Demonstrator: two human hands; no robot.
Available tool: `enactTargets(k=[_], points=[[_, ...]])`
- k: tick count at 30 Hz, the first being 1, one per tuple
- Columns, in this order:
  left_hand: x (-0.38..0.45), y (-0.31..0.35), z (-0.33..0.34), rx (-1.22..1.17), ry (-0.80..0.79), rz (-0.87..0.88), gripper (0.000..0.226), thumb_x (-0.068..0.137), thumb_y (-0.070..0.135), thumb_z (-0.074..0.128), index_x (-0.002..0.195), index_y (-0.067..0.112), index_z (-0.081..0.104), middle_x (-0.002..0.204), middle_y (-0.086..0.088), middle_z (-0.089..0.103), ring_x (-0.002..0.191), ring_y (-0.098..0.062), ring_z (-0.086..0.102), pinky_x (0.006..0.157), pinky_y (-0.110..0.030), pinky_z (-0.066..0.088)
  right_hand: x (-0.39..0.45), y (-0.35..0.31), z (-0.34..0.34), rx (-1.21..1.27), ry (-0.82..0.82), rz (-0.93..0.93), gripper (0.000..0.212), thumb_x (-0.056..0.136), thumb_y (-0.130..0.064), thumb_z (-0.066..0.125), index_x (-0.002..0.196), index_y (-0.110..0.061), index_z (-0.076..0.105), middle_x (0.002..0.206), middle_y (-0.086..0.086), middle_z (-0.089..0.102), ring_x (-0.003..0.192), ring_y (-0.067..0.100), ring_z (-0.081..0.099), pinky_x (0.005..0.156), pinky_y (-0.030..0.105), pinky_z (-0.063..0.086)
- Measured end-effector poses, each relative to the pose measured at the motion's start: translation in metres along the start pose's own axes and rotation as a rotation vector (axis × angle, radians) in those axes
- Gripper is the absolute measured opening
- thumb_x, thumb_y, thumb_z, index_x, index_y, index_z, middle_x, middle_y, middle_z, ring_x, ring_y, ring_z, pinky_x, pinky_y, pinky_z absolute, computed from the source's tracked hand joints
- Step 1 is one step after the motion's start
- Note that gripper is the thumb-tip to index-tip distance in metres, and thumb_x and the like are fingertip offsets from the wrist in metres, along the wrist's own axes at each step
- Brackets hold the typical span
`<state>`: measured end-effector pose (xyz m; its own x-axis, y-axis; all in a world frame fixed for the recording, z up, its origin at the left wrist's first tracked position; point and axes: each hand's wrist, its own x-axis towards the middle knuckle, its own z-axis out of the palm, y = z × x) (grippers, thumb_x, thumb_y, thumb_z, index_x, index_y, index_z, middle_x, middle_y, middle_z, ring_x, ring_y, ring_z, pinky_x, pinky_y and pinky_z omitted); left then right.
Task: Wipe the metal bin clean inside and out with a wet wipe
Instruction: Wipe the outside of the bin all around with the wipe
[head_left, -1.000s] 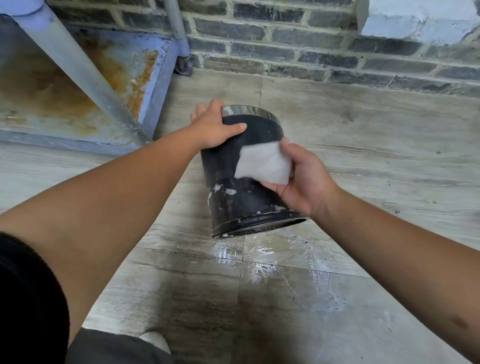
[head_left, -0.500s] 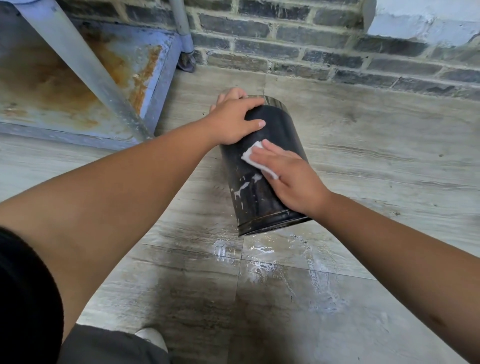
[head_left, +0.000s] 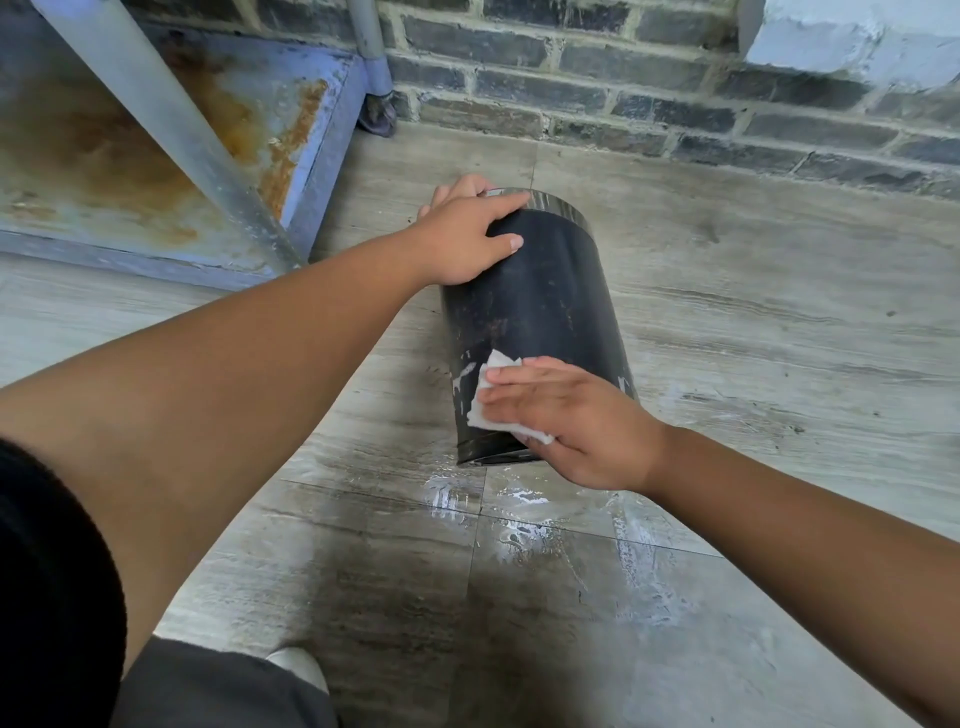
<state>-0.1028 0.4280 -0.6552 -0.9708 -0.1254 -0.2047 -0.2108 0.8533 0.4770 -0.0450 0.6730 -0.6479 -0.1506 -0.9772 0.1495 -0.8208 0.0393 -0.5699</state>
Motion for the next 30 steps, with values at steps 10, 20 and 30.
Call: enactTargets(k=[10,20,30], points=[[-0.002,-0.012,0.004,-0.065,-0.092,-0.134,0.072,0.071,0.071,0.046,0.139,0.059,0.025,0.135,-0.006,0.026,0.128,-0.030,0.024,0.108,-0.040,0.023,0.005,-0.033,0.006,0.629,-0.017,0.241,0.022,0.098,-0.012,0.052,0.104,-0.010,0.073,0.086,-0.019,0.070,0.080,0.004,0.065,0.073,0.018,0.047],[-0.005,-0.029,0.013,-0.189,-0.121,-0.280,0.099,0.059,0.079,0.060,0.144,0.052,0.015,0.148,-0.008,0.019,0.138,-0.034,0.023,0.112,-0.043,0.026,0.000,0.040,-0.021,0.859,0.607,0.723,0.036,0.103,-0.010,0.035,0.123,-0.012,0.065,0.133,0.004,0.062,0.126,0.013,0.054,0.112,0.031,0.036],[-0.021,-0.044,0.023,-0.115,-0.162,-0.234,0.115,0.056,0.083,0.059,0.147,0.052,-0.003,0.160,-0.004,-0.013,0.147,-0.031,-0.007,0.118,-0.051,0.012,0.019,0.041,0.043,0.468,0.346,0.673,0.041,0.102,-0.014,0.045,0.143,-0.018,0.044,0.155,-0.002,0.032,0.141,0.001,0.014,0.113,0.010,0.007]])
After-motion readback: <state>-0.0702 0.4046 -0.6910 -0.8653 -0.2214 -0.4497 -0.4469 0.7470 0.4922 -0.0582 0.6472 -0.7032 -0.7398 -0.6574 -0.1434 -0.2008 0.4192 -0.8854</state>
